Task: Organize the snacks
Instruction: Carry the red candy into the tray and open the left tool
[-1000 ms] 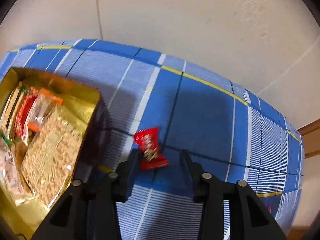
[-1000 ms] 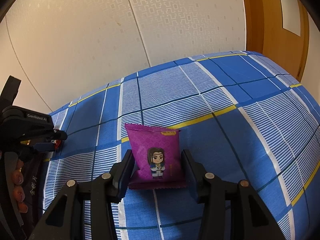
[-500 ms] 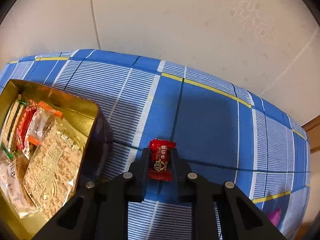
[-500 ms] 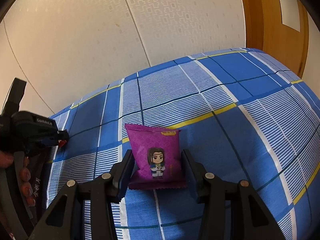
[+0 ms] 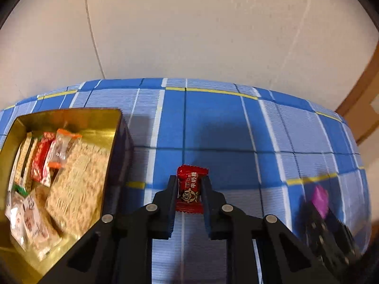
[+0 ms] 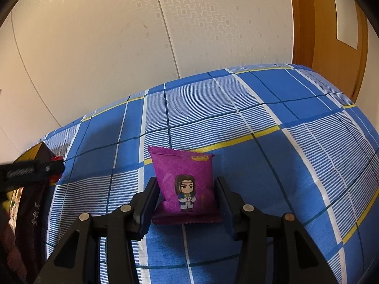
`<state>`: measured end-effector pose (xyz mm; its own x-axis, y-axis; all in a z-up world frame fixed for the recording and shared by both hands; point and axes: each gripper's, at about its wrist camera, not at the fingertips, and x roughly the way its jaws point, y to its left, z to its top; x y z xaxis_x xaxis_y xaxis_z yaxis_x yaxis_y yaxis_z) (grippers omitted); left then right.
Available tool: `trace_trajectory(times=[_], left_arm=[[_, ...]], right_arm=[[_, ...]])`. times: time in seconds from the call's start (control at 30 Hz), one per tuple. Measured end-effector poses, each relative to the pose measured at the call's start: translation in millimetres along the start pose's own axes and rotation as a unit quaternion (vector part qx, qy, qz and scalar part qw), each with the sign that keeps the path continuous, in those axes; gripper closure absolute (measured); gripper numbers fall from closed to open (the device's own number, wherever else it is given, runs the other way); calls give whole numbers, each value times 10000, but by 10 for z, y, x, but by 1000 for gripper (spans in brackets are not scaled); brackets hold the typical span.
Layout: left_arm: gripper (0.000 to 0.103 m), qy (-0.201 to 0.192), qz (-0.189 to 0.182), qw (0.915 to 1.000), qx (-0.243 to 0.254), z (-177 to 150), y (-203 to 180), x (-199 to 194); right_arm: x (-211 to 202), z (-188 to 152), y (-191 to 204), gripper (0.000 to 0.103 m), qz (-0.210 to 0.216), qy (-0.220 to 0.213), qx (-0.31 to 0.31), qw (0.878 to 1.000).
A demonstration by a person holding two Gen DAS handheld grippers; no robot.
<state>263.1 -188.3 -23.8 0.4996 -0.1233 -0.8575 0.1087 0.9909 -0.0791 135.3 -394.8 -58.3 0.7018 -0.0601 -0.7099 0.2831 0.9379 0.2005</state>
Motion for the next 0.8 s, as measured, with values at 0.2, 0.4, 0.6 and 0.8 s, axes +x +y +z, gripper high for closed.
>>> trace_trajectory(times=[0.2, 0.4, 0.6, 0.8], left_arm=[[84, 106, -217, 9997, -86, -306, 49, -152], [84, 45, -557, 9983, -175, -518, 185, -500], [84, 45, -898, 9949, -447, -680, 527, -817], [84, 2, -669, 9973, -308, -852, 926, -1022]], right_arm=[[1, -4, 8, 54, -2, -2, 9, 10000], [2, -5, -17, 54, 55, -10, 50, 10000], [8, -6, -10, 54, -1, 0, 3, 10000], [7, -7, -3, 54, 1, -2, 9, 10000]])
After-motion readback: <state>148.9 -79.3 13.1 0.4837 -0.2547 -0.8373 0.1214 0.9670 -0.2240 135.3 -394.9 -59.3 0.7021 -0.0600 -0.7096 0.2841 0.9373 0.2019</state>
